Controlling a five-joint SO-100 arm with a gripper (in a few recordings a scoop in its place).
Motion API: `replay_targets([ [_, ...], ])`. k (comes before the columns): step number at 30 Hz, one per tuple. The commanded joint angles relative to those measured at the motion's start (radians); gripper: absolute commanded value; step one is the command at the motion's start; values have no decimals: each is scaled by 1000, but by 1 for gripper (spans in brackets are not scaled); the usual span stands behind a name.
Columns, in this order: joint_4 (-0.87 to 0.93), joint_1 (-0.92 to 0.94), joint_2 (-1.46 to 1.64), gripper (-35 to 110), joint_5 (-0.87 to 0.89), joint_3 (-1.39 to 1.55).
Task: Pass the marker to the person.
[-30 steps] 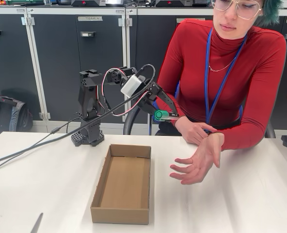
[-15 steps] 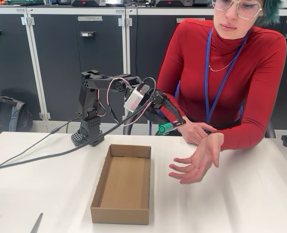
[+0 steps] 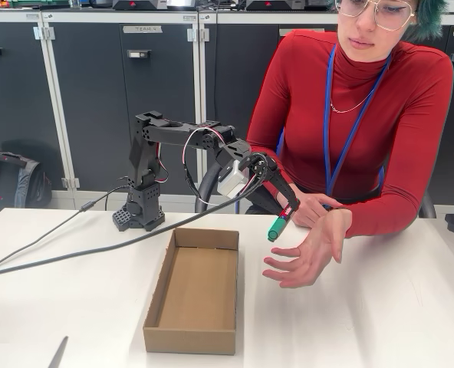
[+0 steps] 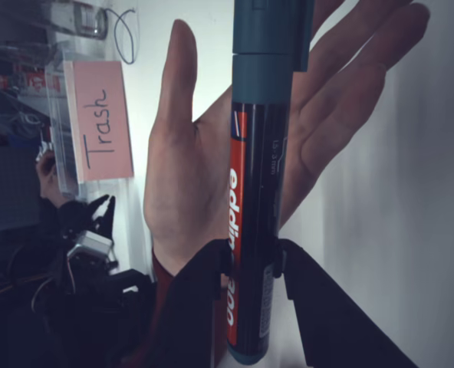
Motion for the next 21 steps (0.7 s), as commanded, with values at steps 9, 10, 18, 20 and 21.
replay_targets([
  [9,-55,-72,64,-5,-196,74],
  [10,-72,-67,61,-5,-206,78],
  [18,-173,-9,3,-5,-219,49],
  [20,-181,-6,0,-5,-209,49],
  [21,-181,-5,0,-5,-199,51],
])
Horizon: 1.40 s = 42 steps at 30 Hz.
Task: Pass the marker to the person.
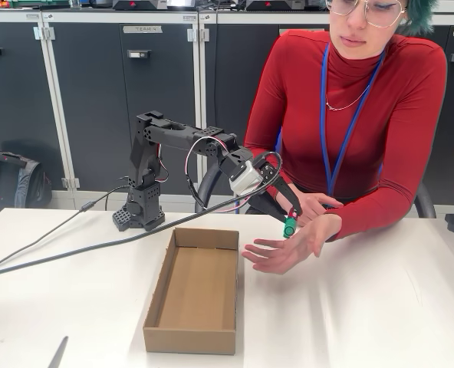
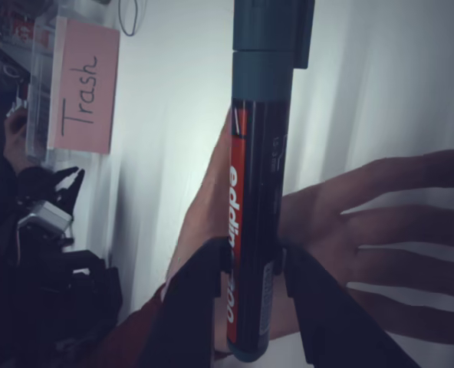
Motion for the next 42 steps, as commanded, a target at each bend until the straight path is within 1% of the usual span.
replay_targets([
  [1,-34,0,18,-5,8,-46],
  [5,-32,2,18,-5,43,-52],
  [16,-34,9,18,-5,43,-44],
  [27,-41,28,23,-4,97,-31],
  [29,-41,28,23,4,95,-31],
  [32,-54,29,26,21,95,-20],
  [36,-72,34,28,38,97,-11],
  [37,-72,34,28,39,95,-11],
  [42,-77,34,29,40,86,-9],
])
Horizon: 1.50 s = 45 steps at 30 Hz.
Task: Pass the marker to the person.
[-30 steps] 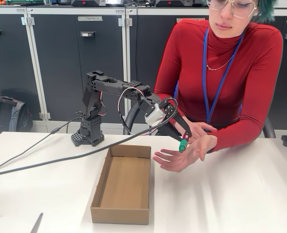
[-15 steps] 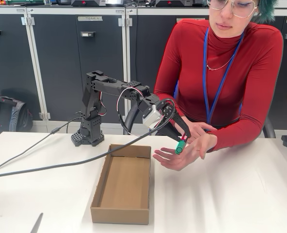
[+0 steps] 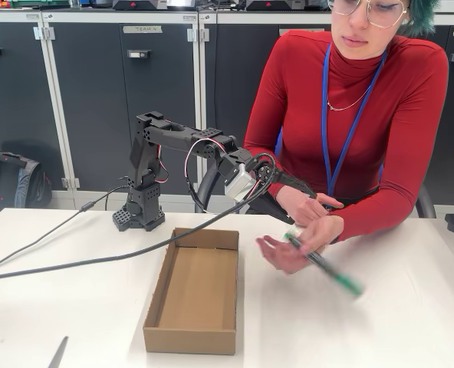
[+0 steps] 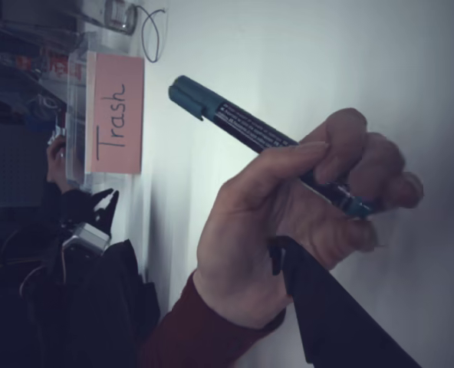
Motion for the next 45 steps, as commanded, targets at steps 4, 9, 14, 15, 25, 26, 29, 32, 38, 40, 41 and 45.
replay_targets([
  [4,-26,3,31,40,-6,-11],
  [9,-26,3,32,40,-5,-14],
  [14,-34,3,37,40,-8,-14],
  [15,-31,5,38,40,-8,-14],
  [25,-14,9,48,40,-14,-29],
  [26,-3,9,48,40,-14,-34],
  [29,52,15,49,40,-14,-60],
  [32,109,20,57,40,-12,-81],
  [38,241,14,69,39,-9,-152],
  [40,282,8,77,39,-12,-170],
  [41,299,3,83,38,-15,-176],
  [45,348,-14,109,38,-21,-176],
])
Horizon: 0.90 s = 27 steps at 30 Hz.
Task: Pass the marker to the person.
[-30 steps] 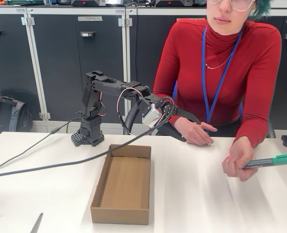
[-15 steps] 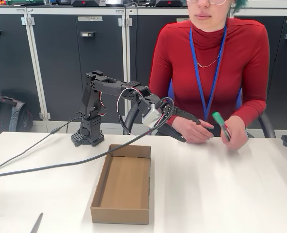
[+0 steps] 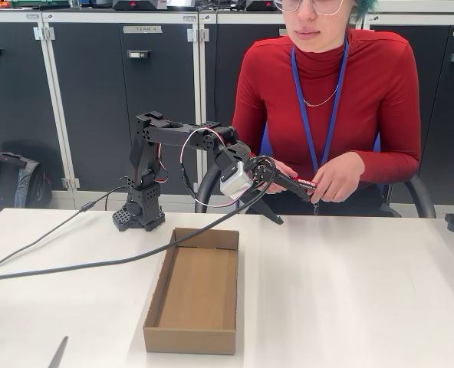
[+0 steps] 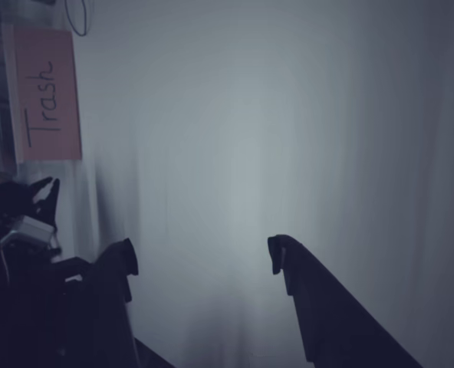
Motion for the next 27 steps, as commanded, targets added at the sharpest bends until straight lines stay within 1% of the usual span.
replay_targets([
  [1,28,-20,112,38,-9,-54],
  [15,83,-28,146,38,-25,-38],
  [27,91,-25,170,38,-32,-17],
])
